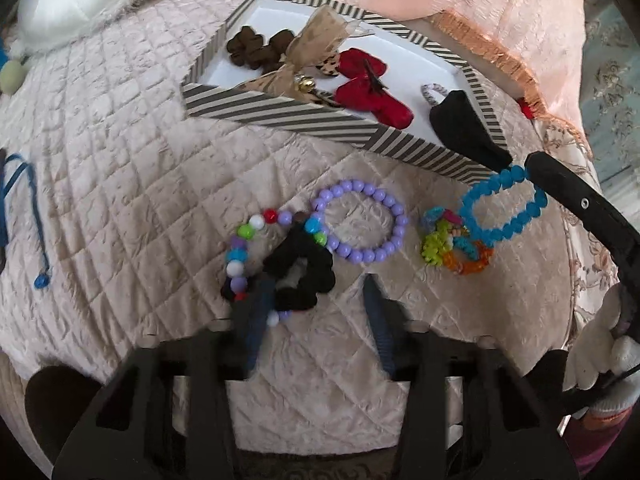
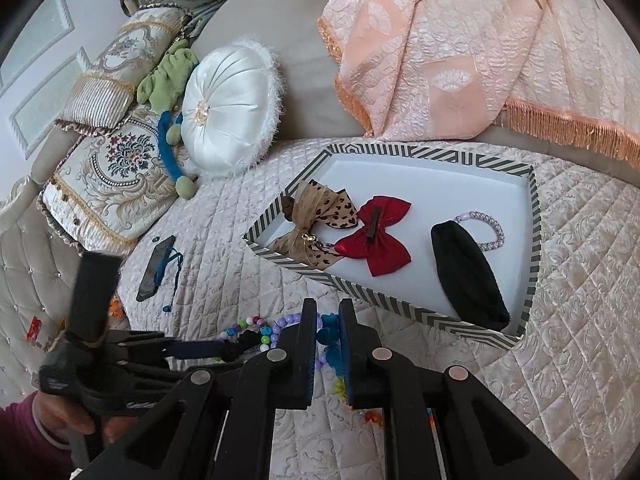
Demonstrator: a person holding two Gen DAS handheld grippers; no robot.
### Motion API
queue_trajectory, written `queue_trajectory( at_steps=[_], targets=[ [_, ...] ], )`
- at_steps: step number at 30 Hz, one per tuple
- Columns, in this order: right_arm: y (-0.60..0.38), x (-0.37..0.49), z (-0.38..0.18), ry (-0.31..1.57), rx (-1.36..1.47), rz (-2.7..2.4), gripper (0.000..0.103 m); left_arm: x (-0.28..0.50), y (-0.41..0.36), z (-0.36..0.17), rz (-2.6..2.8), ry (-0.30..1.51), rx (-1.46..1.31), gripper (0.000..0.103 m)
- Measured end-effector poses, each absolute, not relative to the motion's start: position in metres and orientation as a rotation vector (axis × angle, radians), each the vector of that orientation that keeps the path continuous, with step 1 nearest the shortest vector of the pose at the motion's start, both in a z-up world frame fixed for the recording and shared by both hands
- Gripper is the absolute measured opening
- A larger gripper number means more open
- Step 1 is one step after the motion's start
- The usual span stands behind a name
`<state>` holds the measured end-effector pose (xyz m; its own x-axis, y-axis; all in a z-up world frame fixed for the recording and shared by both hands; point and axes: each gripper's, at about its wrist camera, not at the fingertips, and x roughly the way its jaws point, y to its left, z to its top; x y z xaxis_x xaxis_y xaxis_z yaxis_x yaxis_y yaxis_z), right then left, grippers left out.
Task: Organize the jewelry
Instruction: 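Grasp the black scrunchie with the left tool while the right tool grasps the turquoise bead bracelet, then lower the scrunchie and turquoise bracelet into the striped tray and open both tools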
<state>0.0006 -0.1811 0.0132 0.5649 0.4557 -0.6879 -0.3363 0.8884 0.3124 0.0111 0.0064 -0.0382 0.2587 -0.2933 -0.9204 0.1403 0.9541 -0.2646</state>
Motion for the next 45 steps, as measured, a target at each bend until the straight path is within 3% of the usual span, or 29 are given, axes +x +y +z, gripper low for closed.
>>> queue_trajectory(
  at_steps=[1,3,20,34,45],
  targets=[
    [-0.181,0.0,0.015,0.848,0.149,0.469,0.01,0.013,0.008,-0.037,-0.297,1.275,-0.142,0.01],
    [-0.181,-0.001,0.017,0.842,0.145,0.469,0.01,0.015,0.013,-0.027,-0.314,1.25,-0.175,0.007],
    [-0.202,0.039,0.047,0.789,0.17,0.445,0.01,0.067,0.007,0.068,-0.393,1.059,-0.256,0.005],
    [-0.208,0.154,0.016,0.86,0.209,0.424,0.01,0.21,-0.011,0.008,-0.241,1.076,-0.259,0.005],
    [-0.235,0.224,-0.048,1.009,0.177,0.268,0.01,0.251,-0.011,-0.049,-0.147,1.151,-0.255,0.006]
  ],
)
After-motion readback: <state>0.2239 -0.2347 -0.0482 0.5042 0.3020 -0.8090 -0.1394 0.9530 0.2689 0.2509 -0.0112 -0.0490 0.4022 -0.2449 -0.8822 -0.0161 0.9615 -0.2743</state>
